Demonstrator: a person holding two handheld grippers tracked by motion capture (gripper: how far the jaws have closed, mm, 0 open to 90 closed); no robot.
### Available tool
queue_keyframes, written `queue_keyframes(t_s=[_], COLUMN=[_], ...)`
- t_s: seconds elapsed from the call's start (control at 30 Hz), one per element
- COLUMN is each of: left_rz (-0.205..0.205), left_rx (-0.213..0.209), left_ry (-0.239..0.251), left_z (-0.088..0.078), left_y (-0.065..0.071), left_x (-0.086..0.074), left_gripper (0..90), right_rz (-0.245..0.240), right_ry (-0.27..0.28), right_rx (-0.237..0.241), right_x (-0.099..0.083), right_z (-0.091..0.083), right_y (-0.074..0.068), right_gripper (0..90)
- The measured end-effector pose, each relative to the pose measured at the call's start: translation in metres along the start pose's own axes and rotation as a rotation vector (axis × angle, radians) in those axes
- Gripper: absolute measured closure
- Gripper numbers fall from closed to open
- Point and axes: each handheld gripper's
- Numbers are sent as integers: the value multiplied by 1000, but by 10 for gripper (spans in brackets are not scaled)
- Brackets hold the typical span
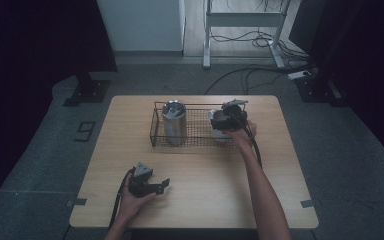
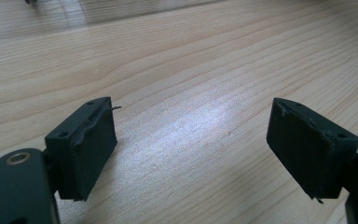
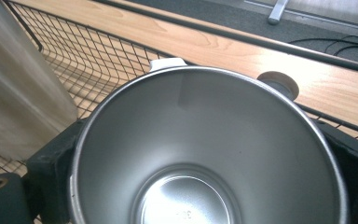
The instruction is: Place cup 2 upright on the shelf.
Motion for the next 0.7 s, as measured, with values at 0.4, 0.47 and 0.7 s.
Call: queue_keyframes(t_s=[0.4, 0.47, 0.7], left_rz=[-1, 0, -1], left_rx=[-1, -1, -2], left_ry=[-3, -3, -3], left_z=[0, 0, 0], left_y=[0, 0, 0], left_x=[0, 0, 0], left_gripper=[160, 161, 160], right_rz=[-7, -8, -8], right_ry=[-35, -39, -60], right_rx=[-7, -8, -23], right_x=[-5, -6, -7], right_z=[8, 9, 13], right_y=[-1, -2, -3], right_gripper=[56, 56, 56])
Point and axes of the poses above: each handheld gripper's, and its own axes: z roughly forward along the jaws, x roughly out of its top, y roughly to its right, and after that the axes turned 9 degrees about -y, right-handed
